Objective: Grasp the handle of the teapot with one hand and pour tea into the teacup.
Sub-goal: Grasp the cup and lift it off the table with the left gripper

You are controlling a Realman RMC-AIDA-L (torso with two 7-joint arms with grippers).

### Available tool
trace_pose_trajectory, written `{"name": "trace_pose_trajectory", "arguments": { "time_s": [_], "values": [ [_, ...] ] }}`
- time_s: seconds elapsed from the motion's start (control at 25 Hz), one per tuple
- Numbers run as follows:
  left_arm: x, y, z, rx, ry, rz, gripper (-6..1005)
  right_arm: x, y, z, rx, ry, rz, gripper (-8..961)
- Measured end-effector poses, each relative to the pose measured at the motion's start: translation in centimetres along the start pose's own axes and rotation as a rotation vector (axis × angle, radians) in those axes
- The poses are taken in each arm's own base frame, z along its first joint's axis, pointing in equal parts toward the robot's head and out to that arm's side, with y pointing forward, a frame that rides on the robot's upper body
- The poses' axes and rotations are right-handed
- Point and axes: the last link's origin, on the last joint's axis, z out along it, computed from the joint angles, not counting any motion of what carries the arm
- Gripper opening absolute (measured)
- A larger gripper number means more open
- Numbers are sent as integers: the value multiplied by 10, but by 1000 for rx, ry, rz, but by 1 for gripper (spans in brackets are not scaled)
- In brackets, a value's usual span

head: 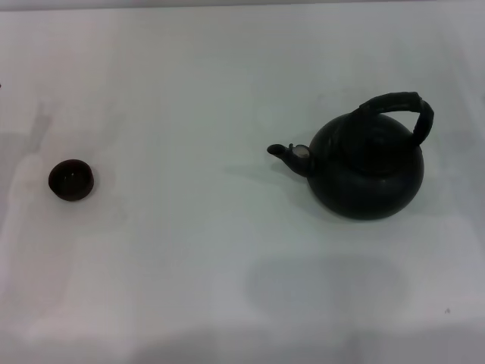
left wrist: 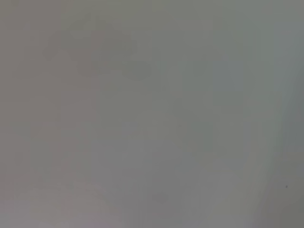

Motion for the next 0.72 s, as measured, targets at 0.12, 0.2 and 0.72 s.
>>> {"name": "trace_pose_trajectory", "arguments": {
  "time_s": [0.12,0.2,0.72],
  "values": [
    [0,0,-1,0,0,-1,860,0,0,0,0,0,0,855],
    [0,0,-1,-1,1,-2,860,0,0,0,0,1,0,855],
    [8,2,-8,-24,65,-51,860,1,-2,-1,5,4,-5,856]
  ]
}}
